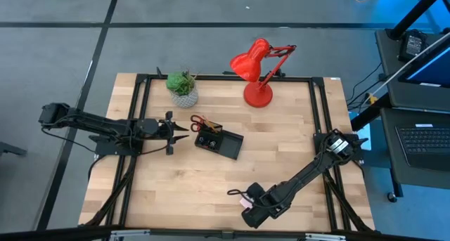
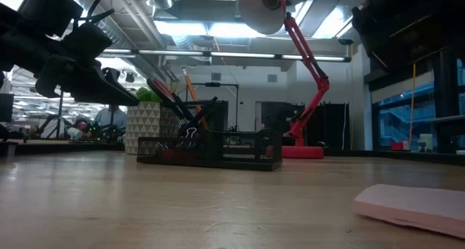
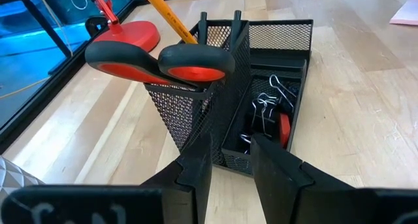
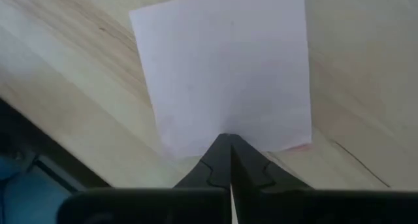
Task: Pick and place office supplies into organizer
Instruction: Put the pink sticky notes into the black desk organizer
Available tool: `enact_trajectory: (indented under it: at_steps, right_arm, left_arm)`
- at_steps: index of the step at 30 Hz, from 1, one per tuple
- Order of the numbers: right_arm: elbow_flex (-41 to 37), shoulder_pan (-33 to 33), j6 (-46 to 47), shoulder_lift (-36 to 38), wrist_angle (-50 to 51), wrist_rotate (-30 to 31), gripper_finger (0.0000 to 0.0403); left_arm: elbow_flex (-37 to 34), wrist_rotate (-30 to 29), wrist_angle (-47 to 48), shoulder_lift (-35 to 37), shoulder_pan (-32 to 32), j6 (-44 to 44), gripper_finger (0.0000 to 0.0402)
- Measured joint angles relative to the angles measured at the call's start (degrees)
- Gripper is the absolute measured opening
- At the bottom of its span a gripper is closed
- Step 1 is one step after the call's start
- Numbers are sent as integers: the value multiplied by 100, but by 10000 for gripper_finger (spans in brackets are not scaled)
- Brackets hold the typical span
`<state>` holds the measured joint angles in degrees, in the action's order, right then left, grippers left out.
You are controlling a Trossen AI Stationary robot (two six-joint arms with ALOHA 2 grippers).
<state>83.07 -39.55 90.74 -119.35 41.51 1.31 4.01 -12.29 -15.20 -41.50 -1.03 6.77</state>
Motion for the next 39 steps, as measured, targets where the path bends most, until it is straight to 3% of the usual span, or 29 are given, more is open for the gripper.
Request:
enact_trajectory:
  at_steps: [9,17,27,35,39]
  right_arm:
    - [28,53,-196,-193,184,-22,2]
    - [28,435,-1344,-201,362,-153,1]
    - [15,1064,-2766,-199,386,104,1]
    - [0,1447,-3743,-201,64,160,1]
    - [-10,1566,-4036,-217,-309,175,1]
  left_arm:
    - [0,0,0,1,-1,1,100]
    - [0,-25,-1,1,-37,340,100]
    - [0,-13,-33,-1,-798,1969,100]
    - [0,908,-45,0,-1923,3913,100]
    - [0,745,-192,-1,-2442,4263,100]
